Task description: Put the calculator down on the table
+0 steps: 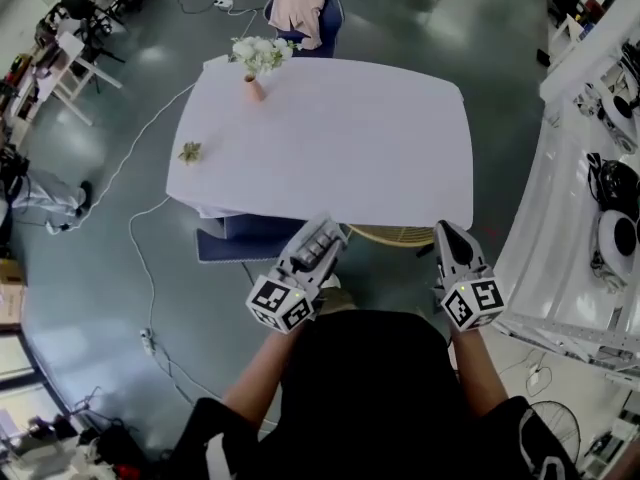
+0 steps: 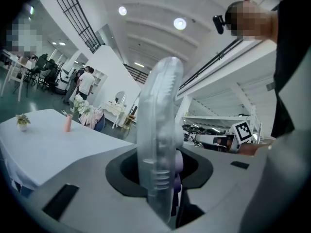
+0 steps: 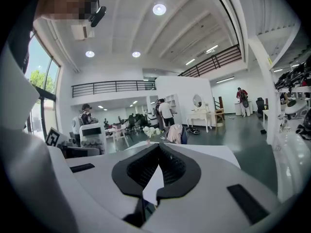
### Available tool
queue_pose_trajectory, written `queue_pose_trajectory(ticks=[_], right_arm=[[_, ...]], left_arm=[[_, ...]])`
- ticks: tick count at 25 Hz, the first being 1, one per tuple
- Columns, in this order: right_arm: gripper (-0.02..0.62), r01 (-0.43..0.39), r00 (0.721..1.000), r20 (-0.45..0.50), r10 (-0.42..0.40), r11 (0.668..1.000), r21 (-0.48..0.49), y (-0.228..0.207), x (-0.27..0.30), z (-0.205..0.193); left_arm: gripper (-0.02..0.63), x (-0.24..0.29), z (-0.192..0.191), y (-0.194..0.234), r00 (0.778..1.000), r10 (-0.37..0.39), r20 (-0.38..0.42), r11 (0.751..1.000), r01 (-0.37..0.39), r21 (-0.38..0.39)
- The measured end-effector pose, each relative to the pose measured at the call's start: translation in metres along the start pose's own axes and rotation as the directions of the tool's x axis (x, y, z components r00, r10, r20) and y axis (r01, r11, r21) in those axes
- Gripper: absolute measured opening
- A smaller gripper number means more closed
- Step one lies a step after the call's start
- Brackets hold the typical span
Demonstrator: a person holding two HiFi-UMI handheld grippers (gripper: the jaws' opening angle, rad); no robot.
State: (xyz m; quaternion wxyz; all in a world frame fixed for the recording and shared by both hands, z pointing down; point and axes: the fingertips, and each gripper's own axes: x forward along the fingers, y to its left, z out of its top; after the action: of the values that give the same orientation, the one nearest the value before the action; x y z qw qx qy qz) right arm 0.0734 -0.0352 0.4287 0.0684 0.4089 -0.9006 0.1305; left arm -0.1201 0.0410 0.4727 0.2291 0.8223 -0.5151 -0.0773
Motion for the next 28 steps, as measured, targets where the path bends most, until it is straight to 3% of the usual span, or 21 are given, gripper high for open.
queue_pose_trajectory(ticks=[7, 13, 20, 28], right_arm=[[-0.002, -0.035, 0.998, -0.05, 0.034, 0.999, -0.015, 0.028, 0.07, 0.0], [-0.002, -0.103, 0.991, -0.082, 0.102, 0.995, -0.017, 0.024, 0.111, 0.001], [-0.002, -0.129, 0.991, -0.044, 0.129, 0.992, 0.014, -0.025, 0.158, 0.018], [-0.002, -0.092, 0.986, -0.135, 0.103, 0.992, 0.085, -0.094, 0.181, -0.016]], left_arm=[[0.127, 0.016, 0.008, 0.048, 0.999, -0.032, -0.034, 0.998, 0.03, -0.061], [0.127, 0.049, -0.003, 0.083, 0.997, -0.009, -0.071, 0.995, 0.002, -0.099], [0.127, 0.114, -0.035, 0.117, 0.984, 0.038, -0.173, 0.986, -0.064, -0.152], [0.127, 0.205, -0.092, 0.137, 0.945, 0.023, -0.327, 0.975, -0.093, -0.202]])
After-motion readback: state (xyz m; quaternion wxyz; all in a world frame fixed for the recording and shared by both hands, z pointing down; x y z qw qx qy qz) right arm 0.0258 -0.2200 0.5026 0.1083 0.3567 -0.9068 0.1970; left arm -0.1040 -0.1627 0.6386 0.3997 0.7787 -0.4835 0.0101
